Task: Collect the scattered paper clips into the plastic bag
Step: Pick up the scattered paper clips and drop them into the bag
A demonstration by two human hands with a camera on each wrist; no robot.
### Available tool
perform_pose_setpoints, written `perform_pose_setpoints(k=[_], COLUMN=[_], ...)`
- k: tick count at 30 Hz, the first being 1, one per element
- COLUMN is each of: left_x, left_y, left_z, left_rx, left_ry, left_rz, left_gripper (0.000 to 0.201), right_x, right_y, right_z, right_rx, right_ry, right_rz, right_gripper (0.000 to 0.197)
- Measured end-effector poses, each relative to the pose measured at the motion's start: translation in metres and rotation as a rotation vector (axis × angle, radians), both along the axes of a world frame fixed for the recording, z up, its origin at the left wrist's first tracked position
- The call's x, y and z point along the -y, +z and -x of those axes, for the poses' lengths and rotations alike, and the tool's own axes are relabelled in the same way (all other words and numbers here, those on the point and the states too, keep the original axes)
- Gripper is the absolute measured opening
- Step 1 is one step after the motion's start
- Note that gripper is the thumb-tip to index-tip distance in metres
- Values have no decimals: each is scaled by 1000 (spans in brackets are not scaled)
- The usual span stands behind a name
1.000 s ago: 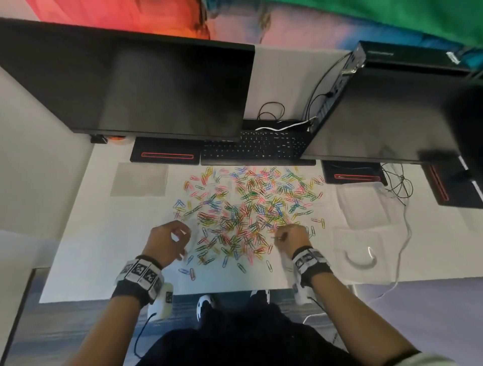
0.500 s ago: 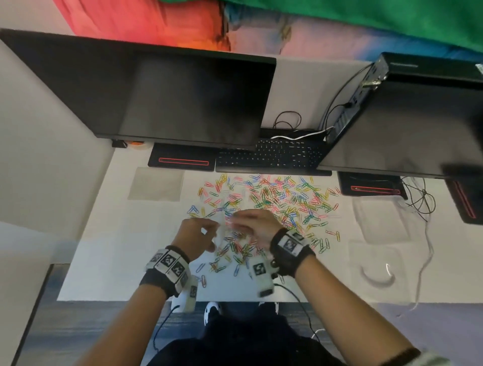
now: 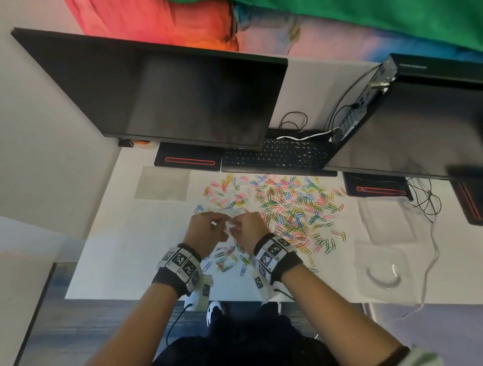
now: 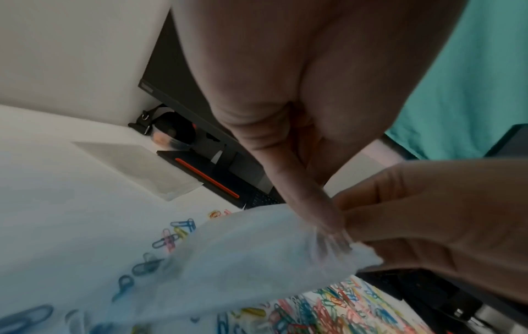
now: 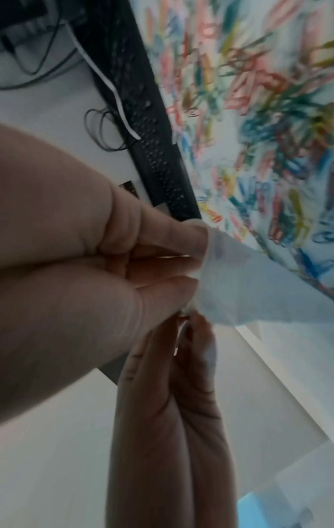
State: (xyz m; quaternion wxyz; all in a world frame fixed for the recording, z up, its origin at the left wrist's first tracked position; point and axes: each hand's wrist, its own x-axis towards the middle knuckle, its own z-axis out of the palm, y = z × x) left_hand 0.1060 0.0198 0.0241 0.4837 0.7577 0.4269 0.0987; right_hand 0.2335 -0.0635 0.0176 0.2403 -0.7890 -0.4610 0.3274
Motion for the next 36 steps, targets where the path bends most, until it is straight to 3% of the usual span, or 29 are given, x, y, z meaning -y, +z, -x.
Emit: perform_pose_setpoints(k=[4, 6, 9, 13, 16, 23, 28, 34, 36], left_x=[-5, -9, -14, -16, -13, -6, -5, -5, -4], left_y=[0, 0, 1, -4, -6, -11, -11, -12, -12], left_z=[-3, -7, -13, -17, -18, -17, -18, -22, -23], left_rx=[-63, -60, -39, -17, -21, -29, -56, -68, -72], left_ry=[-102, -132, -125, -106, -116, -143, -155, -149, -150], left_rz=[-161, -226, -248, -238, -201, -170, -146, -107, -104], left_gripper=[23, 24, 25, 24, 24, 31, 31, 31, 31], right_x=[9, 29, 79, 155, 184, 138, 106, 96, 92], right_y=[34, 45, 28, -23, -55, -85, -94, -105, -102], right_z=[-21, -40, -82, -108, -88, -57, -57, -54, -57], right_rx=[-66, -188, -136, 32, -66, -89, 100, 369, 411], right_ry=[41, -75, -272, -186, -167, -267, -131, 2, 56], right_rz=[-56, -112, -3, 475, 509, 141, 93, 5, 41], right_gripper=[22, 15, 11, 68, 97, 67, 76, 21, 19])
